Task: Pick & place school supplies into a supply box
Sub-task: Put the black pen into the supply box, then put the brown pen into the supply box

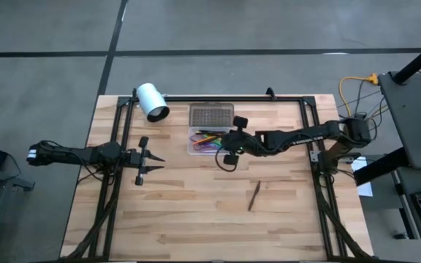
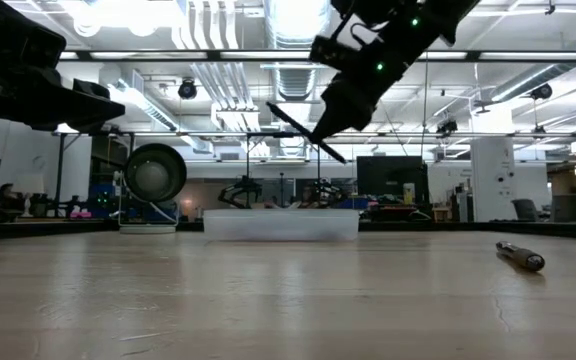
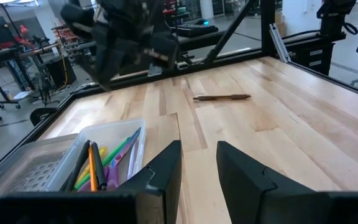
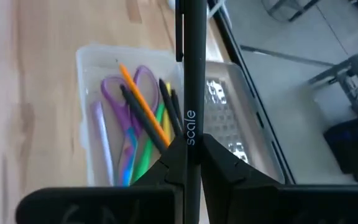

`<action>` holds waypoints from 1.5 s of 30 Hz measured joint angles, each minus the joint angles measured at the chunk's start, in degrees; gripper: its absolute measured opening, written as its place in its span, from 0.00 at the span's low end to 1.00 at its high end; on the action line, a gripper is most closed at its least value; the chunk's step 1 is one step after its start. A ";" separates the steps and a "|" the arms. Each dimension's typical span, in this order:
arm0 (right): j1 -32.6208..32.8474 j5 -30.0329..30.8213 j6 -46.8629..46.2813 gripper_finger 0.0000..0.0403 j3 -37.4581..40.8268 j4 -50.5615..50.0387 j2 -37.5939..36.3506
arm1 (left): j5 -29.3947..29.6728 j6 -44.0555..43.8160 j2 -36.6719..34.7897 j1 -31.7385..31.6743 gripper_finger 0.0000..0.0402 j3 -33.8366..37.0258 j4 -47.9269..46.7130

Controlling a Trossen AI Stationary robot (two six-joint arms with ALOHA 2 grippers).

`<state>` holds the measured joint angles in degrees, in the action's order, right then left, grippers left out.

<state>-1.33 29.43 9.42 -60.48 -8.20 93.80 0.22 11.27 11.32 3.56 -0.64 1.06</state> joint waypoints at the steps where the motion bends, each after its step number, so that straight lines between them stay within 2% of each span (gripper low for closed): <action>1: -0.23 0.01 0.75 0.03 0.08 1.21 0.67 | -0.02 0.00 0.09 0.01 0.22 0.00 0.00; 7: -0.61 0.07 4.23 0.07 -0.03 9.69 4.67 | -0.03 0.00 1.10 0.01 0.22 0.00 -0.01; 17: -0.56 0.35 4.52 0.23 0.01 11.03 6.88 | -0.02 -0.01 3.12 0.01 0.22 0.00 0.00; 30: -0.30 0.48 3.81 0.23 -1.10 10.50 6.05 | -0.02 0.00 4.55 0.01 0.22 0.00 -0.01; 37: 0.83 0.48 -1.51 0.20 -3.15 3.32 6.03 | -0.01 0.00 4.51 -0.01 0.22 0.00 0.00; 45: 3.11 0.01 -9.14 0.18 -9.49 -17.95 6.03 | -0.01 -0.02 4.51 -0.01 0.22 0.00 -0.02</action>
<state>1.78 29.44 0.28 -69.97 -26.15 99.83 0.21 11.25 15.84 3.55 -0.64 1.04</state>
